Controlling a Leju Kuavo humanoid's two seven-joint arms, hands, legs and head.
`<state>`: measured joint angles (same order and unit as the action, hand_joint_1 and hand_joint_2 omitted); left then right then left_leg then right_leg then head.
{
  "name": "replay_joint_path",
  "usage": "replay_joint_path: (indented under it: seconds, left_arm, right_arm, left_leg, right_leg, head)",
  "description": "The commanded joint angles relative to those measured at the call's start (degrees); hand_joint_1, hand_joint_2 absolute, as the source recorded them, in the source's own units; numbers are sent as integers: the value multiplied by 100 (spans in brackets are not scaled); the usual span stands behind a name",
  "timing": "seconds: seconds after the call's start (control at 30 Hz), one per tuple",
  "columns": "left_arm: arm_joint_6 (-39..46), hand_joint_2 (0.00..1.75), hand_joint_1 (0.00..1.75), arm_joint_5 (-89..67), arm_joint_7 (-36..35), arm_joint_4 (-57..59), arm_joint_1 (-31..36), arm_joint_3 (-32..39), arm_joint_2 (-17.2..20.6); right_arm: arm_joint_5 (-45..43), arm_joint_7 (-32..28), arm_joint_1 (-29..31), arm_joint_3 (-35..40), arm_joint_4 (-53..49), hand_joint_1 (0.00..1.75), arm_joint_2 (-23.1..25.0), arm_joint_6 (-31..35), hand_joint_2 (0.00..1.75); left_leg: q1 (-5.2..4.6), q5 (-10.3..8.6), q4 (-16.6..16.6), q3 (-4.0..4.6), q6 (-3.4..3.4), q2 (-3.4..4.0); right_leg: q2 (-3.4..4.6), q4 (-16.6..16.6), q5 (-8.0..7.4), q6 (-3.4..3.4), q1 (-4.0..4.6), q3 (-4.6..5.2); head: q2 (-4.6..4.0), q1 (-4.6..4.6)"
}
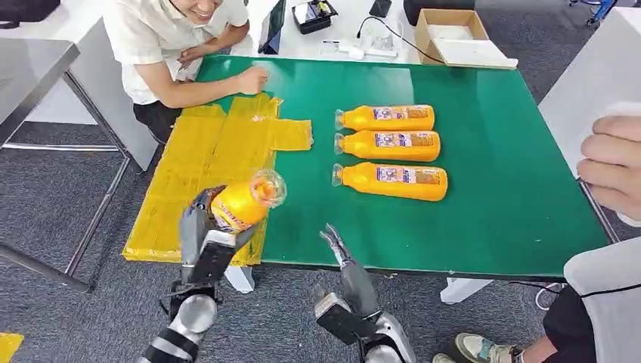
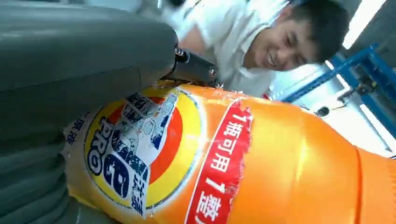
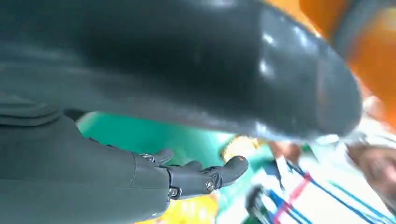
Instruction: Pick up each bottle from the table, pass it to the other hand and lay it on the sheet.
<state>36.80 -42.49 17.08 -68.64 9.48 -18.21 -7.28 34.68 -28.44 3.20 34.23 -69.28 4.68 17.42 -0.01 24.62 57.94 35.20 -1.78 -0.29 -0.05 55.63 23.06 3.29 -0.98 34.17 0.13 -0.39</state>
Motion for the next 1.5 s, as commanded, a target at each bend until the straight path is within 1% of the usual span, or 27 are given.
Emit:
replay_joint_path:
  seconds: [0.03,0.17,0.2,0.23,0.3,0.33,0.4,0.43,0.5,0.53,0.57,0.63,0.7,0.73,0.87,0.9,1.13,1.17,1.2,1.23,1.27,1.33,1.4,1.5]
  left_arm:
    - [241,175,175,-1339,-542,2070,1182,557,279]
    - [256,175,175,-1395,-558,2090,1184,542,280]
    - [181,175,175,-1450,-643,2199,1254,553,265]
    - [110,175,175,-1506,-714,2372,1384,586,272]
    - [61,175,175,-1818,-923,2833,1670,579,310]
    - [-21,175,175,-2363,-1416,3360,1978,450,384]
    - [-656,175,175,-2549,-1741,4061,2402,390,395]
    - [-1187,175,175,-2718,-1915,4545,2674,279,375]
    - [-1725,175,175,-2721,-2086,4930,2883,309,342]
    - [-1879,175,175,-2729,-2131,5036,2939,312,346]
    - [-1879,175,175,-2729,-2131,5036,2939,312,346]
    - [-2372,175,175,-2686,-2286,5257,2995,415,339]
    - [-2607,175,175,-2821,-2468,5344,3011,325,378]
    - [-2677,175,175,-2810,-2506,5363,3006,346,387]
    - [-2729,175,175,-2869,-2565,5382,3002,309,419]
    - [-2729,175,175,-2869,-2565,5382,3002,309,419]
    - [-2761,175,175,-2869,-2602,5372,3007,325,405]
    - [-2745,175,141,-2841,-2583,5364,2999,364,386]
    - [-2803,175,5,-2793,-2531,5372,3010,409,352]
    - [-2862,175,0,-2720,-2446,5369,3011,471,322]
    - [-3035,175,0,-2511,-2286,5364,3023,651,272]
    - [-3532,175,0,-2013,-1627,5293,3052,988,185]
    - [-4104,175,0,-1407,-659,5176,3046,1316,141]
    - [-4559,175,0,-953,86,5013,3064,1379,130]
  right_arm:
    - [131,-45,-173,-31,-701,0,-141,31,0]
    - [137,-68,-164,-20,-681,0,-142,44,0]
    - [69,-186,-174,-4,-693,0,-135,58,0]
    - [-36,-247,-205,14,-745,0,-110,-1,0]
    - [-47,-251,-199,78,-774,0,-96,-24,0]
    - [-128,-279,-157,111,-739,0,-70,-63,0]
    - [-167,-289,-61,156,-644,0,-36,-113,0]
    - [-210,-301,4,173,-563,0,-11,-158,0]
    - [-267,-330,107,221,-431,0,21,-230,0]
    - [-293,-347,173,254,-330,0,46,-254,0]
    - [-293,-347,173,254,-330,0,46,-254,0]
    - [-366,-394,242,325,-173,0,55,-269,0]
    - [-450,-449,240,321,-54,0,78,-228,0]
    - [-511,-473,232,305,7,0,95,-223,0]
    - [-625,-540,180,282,54,0,119,-207,0]
    - [-625,-540,180,282,54,0,119,-207,0]
    - [-649,-557,181,272,65,0,127,-182,0]
    - [-655,-582,174,267,96,0,139,-130,0]
    - [-664,-593,173,265,132,0,151,-107,0]
    - [-661,-606,183,271,164,0,161,-83,0]
    - [-669,-630,195,280,206,0,175,-49,0]
    - [-693,-685,263,334,361,0,200,21,0]
    - [-789,-795,331,387,502,0,207,38,0]
    - [-888,-932,414,434,685,0,221,81,0]
  left_leg:
    - [2,3,-4,-22,8,8]
    - [3,1,-5,-16,9,6]
    - [6,13,-5,-46,18,7]
    - [5,11,-4,-36,14,9]
    - [8,22,2,-51,20,3]
    - [6,2,-1,-14,11,-2]
    - [8,7,2,-32,18,-10]
    - [5,-2,-1,-9,11,-5]
    - [8,3,2,-27,17,-4]
    - [6,-4,-1,-11,12,-3]
    - [5,-5,-2,-8,12,4]
    - [5,-7,-4,-14,19,9]
    - [5,-1,-9,-46,29,19]
    - [8,-4,-10,-44,27,18]
    - [3,-7,-12,-63,28,15]
    - [5,-7,-15,-71,33,25]
    - [3,-11,-14,-78,34,23]
    - [2,-11,-13,-79,33,20]
    - [6,-8,-22,-92,41,33]
    - [3,-10,-15,-89,34,22]
    - [3,-11,-11,-85,33,17]
    - [5,-13,-13,-85,34,16]
    - [5,-12,-15,-88,36,22]
    - [5,-14,-14,-85,33,8]
  right_leg:
    - [2,0,3,-12,3,-18]
    - [-1,-3,3,-10,3,-16]
    - [-2,0,16,-23,8,-44]
    - [2,-1,12,-18,6,-35]
    - [-6,7,25,-26,9,-52]
    - [-9,1,6,-12,7,-17]
    - [-16,8,15,-22,9,-35]
    - [-6,2,1,-12,6,-13]
    - [-7,8,8,-20,9,-29]
    - [-5,2,0,-12,7,-14]
    - [2,2,-2,-9,5,-9]
    - [7,3,-2,-10,4,-15]
    - [16,4,5,-20,5,-41]
    - [16,1,0,-17,7,-41]
    - [17,3,-3,-14,3,-58]
    - [25,1,-5,-21,6,-61]
    - [20,11,-4,-18,4,-59]
    - [17,13,-3,-16,3,-62]
    - [29,5,-4,-29,8,-70]
    - [19,11,-3,-19,4,-70]
    - [15,14,-3,-16,3,-68]
    - [13,12,-4,-18,5,-69]
    - [18,10,-5,-22,5,-70]
    - [6,9,-2,-20,5,-71]
  head:
    - [0,-2]
    - [0,0]
    - [0,-2]
    - [0,0]
    - [0,0]
    - [0,-2]
    - [0,0]
    - [0,-2]
    - [0,0]
    - [0,-2]
    - [0,0]
    - [0,0]
    - [0,0]
    - [0,-2]
    - [0,-2]
    - [0,-2]
    - [0,-2]
    - [0,-2]
    - [-2,0]
    - [0,-2]
    - [0,-2]
    - [0,0]
    - [0,-2]
    - [0,0]
